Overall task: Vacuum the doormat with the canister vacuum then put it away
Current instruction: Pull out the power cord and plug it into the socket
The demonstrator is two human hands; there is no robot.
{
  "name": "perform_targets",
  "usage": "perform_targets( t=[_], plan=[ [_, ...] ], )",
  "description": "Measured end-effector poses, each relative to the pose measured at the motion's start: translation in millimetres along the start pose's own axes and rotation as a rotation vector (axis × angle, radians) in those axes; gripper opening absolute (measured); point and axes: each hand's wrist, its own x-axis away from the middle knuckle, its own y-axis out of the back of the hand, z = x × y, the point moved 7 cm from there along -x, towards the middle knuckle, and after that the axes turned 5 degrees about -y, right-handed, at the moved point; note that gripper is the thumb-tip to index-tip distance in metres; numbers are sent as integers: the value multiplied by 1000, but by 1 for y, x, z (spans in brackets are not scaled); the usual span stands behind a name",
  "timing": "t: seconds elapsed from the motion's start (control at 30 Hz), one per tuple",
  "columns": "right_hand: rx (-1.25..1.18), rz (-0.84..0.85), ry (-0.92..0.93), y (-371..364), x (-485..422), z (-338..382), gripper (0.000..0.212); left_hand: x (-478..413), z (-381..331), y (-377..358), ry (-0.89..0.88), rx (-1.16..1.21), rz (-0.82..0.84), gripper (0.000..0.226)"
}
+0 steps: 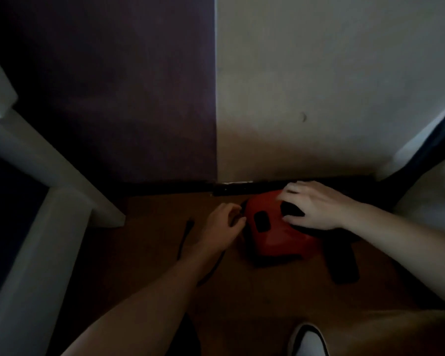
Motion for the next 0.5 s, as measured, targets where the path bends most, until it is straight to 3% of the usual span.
perform_targets(
  t=[0.23, 0.5],
  plan=[
    [116, -188, -36, -58, -20, -6, 65, -16, 77, -40, 117, 3, 57, 44],
    [108, -311, -30, -56, -20, -4, 61, -38, 74, -77, 121, 167, 198, 37]
  ],
)
